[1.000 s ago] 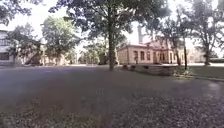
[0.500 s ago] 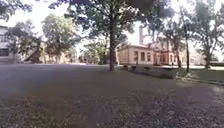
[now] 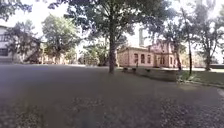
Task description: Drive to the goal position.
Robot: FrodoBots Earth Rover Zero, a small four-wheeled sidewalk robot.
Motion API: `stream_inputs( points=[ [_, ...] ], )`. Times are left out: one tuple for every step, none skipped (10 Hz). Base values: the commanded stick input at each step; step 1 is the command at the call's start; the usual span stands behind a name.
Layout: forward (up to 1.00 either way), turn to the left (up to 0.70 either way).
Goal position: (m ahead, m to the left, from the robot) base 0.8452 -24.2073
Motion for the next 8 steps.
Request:
stream_inputs(
  points=[
    [0.45, 0.06],
    [0.45, 0.00],
    [0.45, 0.00],
    [0.45, 0.00],
    [0.53, 0.00],
    [0.60, 0.00],
    [0.60, 0.00],
    [0.60, 0.00]
  ],
)
